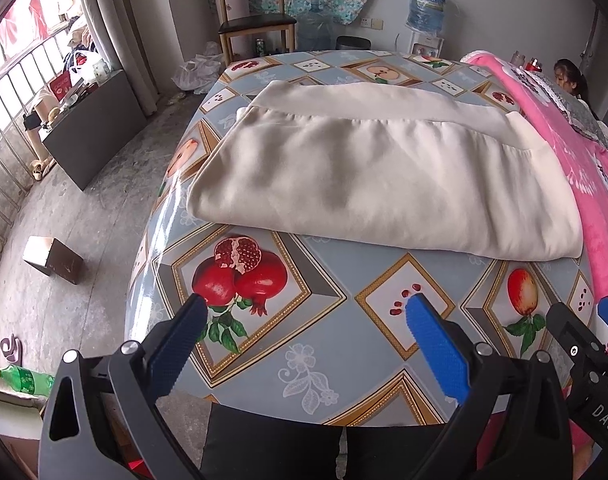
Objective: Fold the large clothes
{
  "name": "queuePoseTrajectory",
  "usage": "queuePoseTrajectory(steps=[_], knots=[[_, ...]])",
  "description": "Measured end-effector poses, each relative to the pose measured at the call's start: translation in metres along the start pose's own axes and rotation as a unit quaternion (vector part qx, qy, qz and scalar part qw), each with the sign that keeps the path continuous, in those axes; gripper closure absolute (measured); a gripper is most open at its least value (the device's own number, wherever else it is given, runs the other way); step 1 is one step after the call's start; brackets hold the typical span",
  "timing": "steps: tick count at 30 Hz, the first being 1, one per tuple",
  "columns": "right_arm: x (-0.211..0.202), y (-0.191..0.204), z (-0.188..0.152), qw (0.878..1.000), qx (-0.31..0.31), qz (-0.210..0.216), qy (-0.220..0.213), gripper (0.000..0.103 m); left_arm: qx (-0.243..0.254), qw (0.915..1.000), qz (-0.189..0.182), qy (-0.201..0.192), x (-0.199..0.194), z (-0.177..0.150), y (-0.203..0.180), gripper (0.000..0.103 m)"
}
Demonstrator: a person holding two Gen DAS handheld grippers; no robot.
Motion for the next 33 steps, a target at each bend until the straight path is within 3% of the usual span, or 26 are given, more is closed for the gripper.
queuePoseTrajectory(steps=[33], knots=[[-0.0012, -0.0065, 0.0018, 1.0, 0.006, -0.007, 0.0, 0.007, 0.004, 1.0, 0.005, -0.002, -0.0008, -0.0001, -0.0019, 0.005]])
Point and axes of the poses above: each gripper's, at about its wrist camera, not at the fingertips, and x roughly the way its jaws point, y to its left, z to its top, the point moved 9 cm from there along x, roughly the way its jaws point, and after that the axes turned 1 degree about -z, right-handed, at the moved point
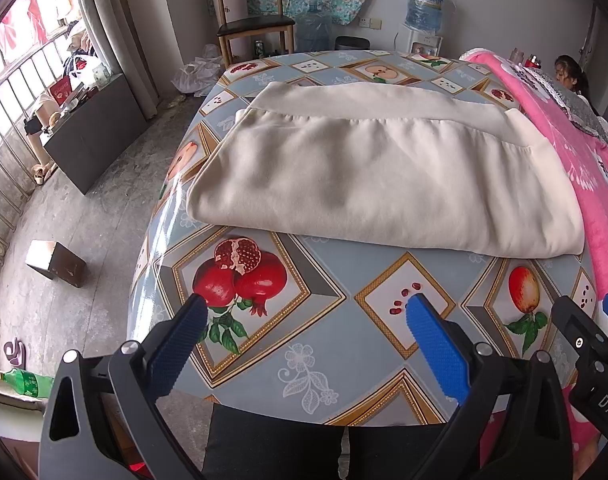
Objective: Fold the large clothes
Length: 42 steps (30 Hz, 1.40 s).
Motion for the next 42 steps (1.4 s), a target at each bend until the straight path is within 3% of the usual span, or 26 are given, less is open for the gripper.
queuePoseTrajectory(steps=[42], knots=[[0.0001, -0.0004, 0.0001, 1.0, -0.001, -0.001, -0.002, 0.007, 0.003, 1.0, 0.003, -0.003, -0.0029, 0.0019, 0.0001, 0.005]])
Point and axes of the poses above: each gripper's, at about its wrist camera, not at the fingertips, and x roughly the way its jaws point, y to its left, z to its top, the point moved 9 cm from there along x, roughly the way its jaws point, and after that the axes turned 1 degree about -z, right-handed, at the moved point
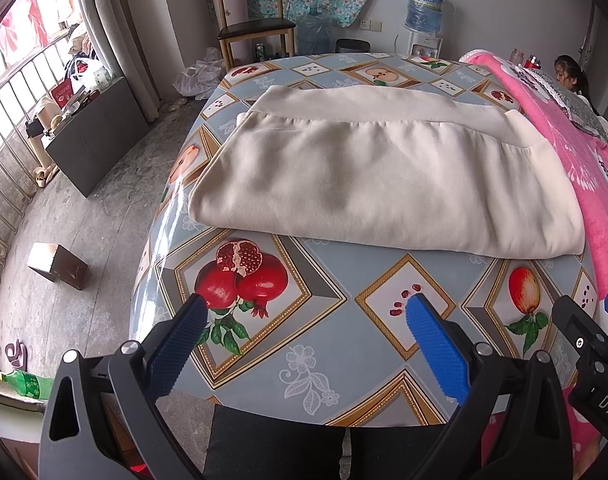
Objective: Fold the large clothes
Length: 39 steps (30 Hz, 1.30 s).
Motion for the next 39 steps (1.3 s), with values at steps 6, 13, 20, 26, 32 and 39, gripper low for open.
queuePoseTrajectory(steps=[6, 13, 20, 26, 32, 39], knots=[[-0.0002, 0.0, 0.0005, 1.0, 0.0, 0.0, 0.001, 0.007, 0.0, 1.0, 0.0, 0.0, -0.0001, 0.0001, 0.0003, 0.005], [-0.0004, 0.0004, 0.0006, 1.0, 0.0, -0.001, 0.0, 0.007, 0.001, 1.0, 0.001, 0.001, 0.0, 0.0001, 0.0, 0.005], [-0.0014, -0.0002, 0.0011, 1.0, 0.001, -0.001, 0.001, 0.007, 0.002, 1.0, 0.003, 0.001, 0.0, 0.0008, -0.0011, 0.005], [-0.0016, -0.0005, 0.0011, 1.0, 0.001, 0.0, 0.002, 0.007, 0.003, 1.0, 0.005, 0.001, 0.0003, 0.0002, -0.001, 0.005], [-0.0013, 0.0009, -0.0001, 1.0, 0.002, -0.001, 0.001, 0.007, 0.004, 1.0, 0.005, 0.001, 0.0007, 0.0005, -0.0006, 0.005], [-0.0016, 0.0013, -0.001, 1.0, 0.002, -0.001, 0.002, 0.007, 0.003, 1.0, 0.005, 0.001, 0.0003, 0.0003, -0.0006, 0.005]])
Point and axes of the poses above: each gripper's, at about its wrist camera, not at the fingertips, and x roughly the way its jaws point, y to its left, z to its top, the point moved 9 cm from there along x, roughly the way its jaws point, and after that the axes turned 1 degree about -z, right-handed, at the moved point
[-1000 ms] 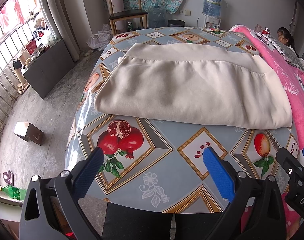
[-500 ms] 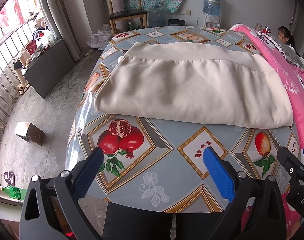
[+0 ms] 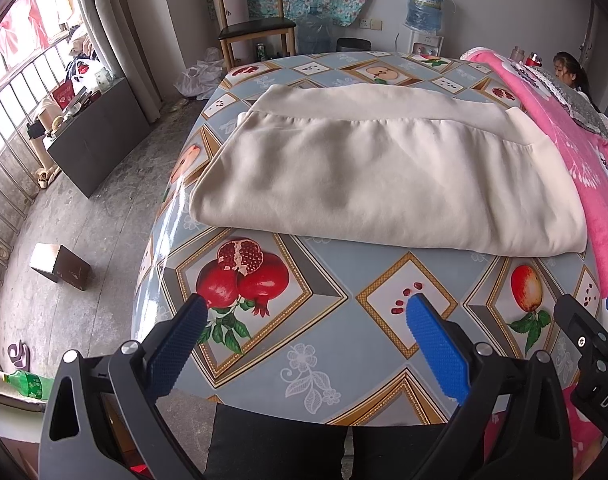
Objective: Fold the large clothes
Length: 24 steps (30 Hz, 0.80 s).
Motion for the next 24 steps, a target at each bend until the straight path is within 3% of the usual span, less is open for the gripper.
queuePoseTrajectory(steps=[24], knots=[[-0.0008, 0.0005, -0.001, 1.0, 0.0, -0.003, -0.002, 0.007, -0.001, 1.0, -0.002, 0.002, 0.0017, -0.0022, -0.0001, 0.005]])
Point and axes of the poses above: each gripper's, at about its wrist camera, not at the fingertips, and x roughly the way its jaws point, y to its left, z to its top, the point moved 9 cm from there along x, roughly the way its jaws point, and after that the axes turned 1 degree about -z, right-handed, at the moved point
